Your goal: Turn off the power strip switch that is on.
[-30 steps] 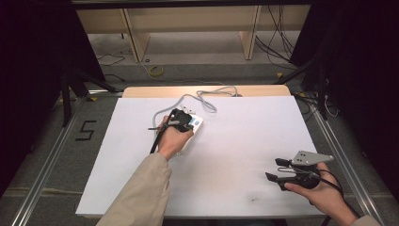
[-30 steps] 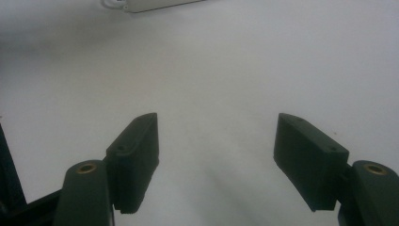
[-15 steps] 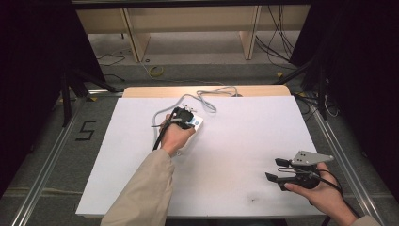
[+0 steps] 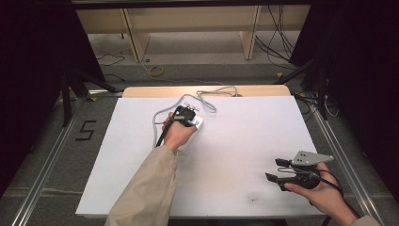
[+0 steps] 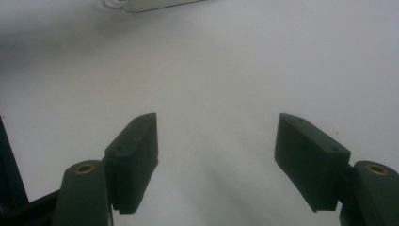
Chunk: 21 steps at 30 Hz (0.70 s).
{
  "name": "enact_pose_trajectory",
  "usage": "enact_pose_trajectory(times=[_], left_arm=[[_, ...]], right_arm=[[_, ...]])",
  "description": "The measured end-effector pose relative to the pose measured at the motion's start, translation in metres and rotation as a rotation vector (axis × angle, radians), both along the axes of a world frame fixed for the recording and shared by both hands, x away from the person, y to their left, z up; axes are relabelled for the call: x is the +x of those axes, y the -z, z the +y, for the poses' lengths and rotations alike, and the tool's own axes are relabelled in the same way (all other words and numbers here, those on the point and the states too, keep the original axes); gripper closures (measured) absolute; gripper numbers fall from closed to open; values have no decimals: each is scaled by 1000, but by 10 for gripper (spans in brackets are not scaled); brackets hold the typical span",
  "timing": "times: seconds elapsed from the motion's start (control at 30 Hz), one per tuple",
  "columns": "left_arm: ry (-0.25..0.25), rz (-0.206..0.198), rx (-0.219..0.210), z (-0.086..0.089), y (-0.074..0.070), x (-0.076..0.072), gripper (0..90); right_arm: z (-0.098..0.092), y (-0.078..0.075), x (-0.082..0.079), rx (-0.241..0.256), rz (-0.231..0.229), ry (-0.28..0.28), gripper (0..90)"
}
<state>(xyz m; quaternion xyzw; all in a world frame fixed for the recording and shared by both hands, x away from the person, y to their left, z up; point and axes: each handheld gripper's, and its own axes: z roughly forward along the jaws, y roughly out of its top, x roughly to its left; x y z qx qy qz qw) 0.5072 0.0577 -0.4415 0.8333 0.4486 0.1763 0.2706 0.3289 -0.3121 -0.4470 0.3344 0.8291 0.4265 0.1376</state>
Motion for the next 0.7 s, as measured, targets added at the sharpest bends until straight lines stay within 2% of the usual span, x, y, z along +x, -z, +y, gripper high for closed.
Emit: enact_pose_trajectory(times=[0.27,0.33,0.7], left_arm=[[-9,17,7,0,4,3,899],[-2,11,23,-1,4,3,898],[-11,21,24,0,5,5,898]], right_arm=[[0,0,0,3,1,1,311],[0,0,0,4,2,1,311],[1,1,0,1,1,-2,311]])
